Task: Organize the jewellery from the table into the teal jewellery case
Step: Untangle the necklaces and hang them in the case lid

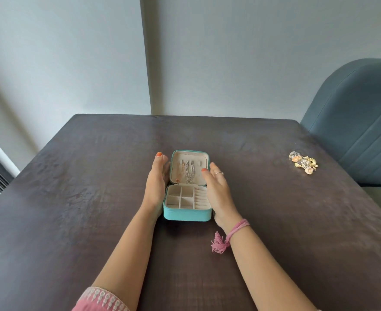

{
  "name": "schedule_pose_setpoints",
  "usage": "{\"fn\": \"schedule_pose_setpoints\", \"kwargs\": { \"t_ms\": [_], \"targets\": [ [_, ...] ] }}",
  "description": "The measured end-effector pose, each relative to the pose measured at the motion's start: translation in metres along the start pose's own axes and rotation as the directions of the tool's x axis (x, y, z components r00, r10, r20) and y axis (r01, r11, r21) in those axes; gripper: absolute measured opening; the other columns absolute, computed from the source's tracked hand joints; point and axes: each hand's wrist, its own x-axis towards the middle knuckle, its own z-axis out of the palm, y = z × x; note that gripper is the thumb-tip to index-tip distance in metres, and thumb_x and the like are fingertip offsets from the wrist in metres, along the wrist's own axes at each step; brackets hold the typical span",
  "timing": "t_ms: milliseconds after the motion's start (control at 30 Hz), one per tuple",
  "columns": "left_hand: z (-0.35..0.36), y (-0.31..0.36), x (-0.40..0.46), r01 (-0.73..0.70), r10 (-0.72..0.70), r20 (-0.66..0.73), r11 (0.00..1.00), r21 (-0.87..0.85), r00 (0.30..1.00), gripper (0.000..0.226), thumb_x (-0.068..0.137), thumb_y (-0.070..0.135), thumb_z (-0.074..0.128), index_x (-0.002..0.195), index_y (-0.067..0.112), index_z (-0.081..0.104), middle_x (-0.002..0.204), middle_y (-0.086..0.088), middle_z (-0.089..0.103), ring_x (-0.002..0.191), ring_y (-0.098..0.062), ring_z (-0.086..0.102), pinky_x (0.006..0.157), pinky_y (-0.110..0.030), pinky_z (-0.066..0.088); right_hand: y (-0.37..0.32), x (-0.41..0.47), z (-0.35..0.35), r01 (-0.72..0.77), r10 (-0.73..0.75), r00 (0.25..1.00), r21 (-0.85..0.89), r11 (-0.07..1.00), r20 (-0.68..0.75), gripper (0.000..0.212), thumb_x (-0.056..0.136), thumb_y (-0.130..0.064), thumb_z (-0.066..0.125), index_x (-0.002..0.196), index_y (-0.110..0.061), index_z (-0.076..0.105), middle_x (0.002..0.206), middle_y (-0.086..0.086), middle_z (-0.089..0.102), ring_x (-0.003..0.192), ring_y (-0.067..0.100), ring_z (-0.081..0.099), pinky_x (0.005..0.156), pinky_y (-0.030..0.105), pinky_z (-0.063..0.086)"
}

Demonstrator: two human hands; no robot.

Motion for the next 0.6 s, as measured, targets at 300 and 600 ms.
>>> {"fn": "schedule_pose_setpoints", "kwargs": {
  "t_ms": [300, 600],
  "targets": [
    [-0.013, 0.012, -0.024, 0.023, -0.022, 0.053, 1.0, -0.018, 0.998, 0.046, 0.1, 0.048, 0.025, 0.115, 0.019, 0.058, 0.106, 0.009, 0.067, 0.098, -0.006, 0.064, 0.089, -0.026, 0.051, 0.004, -0.009, 0.02, -0.007, -0.003, 0.997, 0.114, 0.993, 0.08, 0.052, 0.101, -0.025, 0.043, 0.149, -0.017, 0.025, 0.151, -0.004, 0.034, 0.128, 0.009, 0.044, 0.102, 0.025, 0.041],
    [-0.015, 0.013, -0.018, -0.002, 0.002, 0.028, 1.0, 0.019, 1.0, 0.033, 0.102, 0.041, 0.029, 0.075, 0.026, 0.041, 0.073, 0.012, 0.054, 0.069, -0.002, 0.055, 0.054, -0.01, 0.049, 0.007, -0.004, 0.016, -0.027, 0.01, 0.991, 0.122, 0.992, 0.134, 0.051, 0.097, -0.03, 0.05, 0.144, -0.019, 0.034, 0.145, -0.003, 0.037, 0.13, 0.012, 0.042, 0.109, 0.032, 0.037]
  ]
}}
